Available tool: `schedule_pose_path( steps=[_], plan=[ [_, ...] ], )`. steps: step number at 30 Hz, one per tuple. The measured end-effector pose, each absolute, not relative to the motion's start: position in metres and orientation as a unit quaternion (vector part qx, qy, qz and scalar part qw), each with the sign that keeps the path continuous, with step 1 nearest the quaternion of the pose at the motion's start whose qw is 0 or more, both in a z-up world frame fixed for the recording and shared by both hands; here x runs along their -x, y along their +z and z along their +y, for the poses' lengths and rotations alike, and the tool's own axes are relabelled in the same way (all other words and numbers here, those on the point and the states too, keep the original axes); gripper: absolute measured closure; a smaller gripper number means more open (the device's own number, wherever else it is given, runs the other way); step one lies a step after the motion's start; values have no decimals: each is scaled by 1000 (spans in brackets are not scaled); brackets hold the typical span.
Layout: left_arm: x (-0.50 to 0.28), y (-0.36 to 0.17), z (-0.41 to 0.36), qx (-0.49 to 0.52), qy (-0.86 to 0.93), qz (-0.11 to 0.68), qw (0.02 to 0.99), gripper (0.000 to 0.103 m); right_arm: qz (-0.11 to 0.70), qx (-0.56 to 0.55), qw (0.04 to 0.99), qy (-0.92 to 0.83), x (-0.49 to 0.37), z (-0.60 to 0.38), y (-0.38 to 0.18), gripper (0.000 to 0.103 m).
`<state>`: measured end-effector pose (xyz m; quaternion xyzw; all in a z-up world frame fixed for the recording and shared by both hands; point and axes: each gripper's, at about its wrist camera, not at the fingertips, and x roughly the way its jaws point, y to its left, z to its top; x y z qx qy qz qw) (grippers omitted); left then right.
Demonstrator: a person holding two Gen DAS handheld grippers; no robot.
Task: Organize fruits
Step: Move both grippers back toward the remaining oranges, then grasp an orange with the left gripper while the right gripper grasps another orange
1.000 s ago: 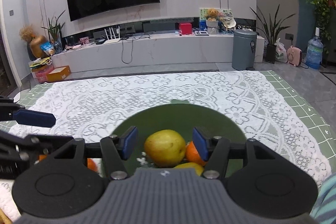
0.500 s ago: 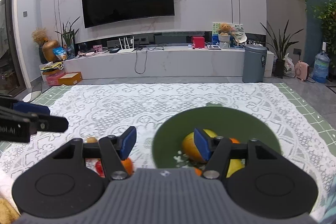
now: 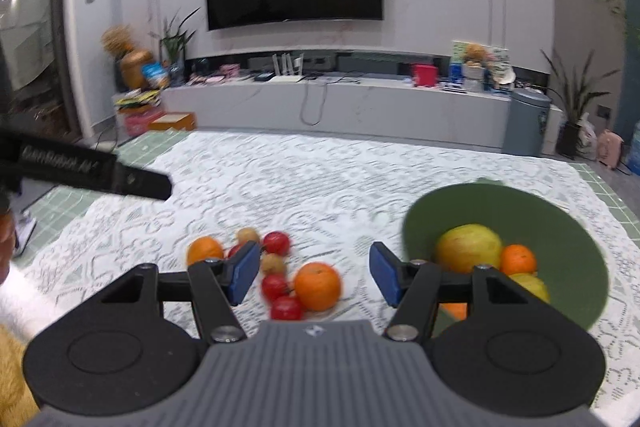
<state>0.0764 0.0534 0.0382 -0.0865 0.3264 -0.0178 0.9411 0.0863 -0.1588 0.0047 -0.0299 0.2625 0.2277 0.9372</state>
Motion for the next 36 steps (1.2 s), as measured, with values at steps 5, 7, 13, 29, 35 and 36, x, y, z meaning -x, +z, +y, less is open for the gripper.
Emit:
schedule_pose_path(
  steps=[5, 7, 13, 29, 35, 36],
  plan=[
    [-82, 23, 59, 96, -32, 361, 927, 38, 277, 46, 929, 240, -83, -145, -7, 44],
    [-84, 15, 59, 93, -32, 367, 925, 38, 278, 54, 929, 238, -84, -142, -10, 44],
    [-90, -5, 55, 71, -35, 370, 925, 38, 285, 77, 928, 227, -91, -130, -18, 47],
    [-109, -42, 53, 32, -35, 366, 929, 38, 313, 118, 920, 204, -131, -109, -39, 68],
    [-114, -47, 54, 40, -36, 369, 928, 38, 321, 119, 919, 198, -141, -107, -46, 68],
    [-114, -48, 54, 41, -36, 368, 928, 38, 323, 117, 918, 197, -143, -107, -47, 68]
  ],
)
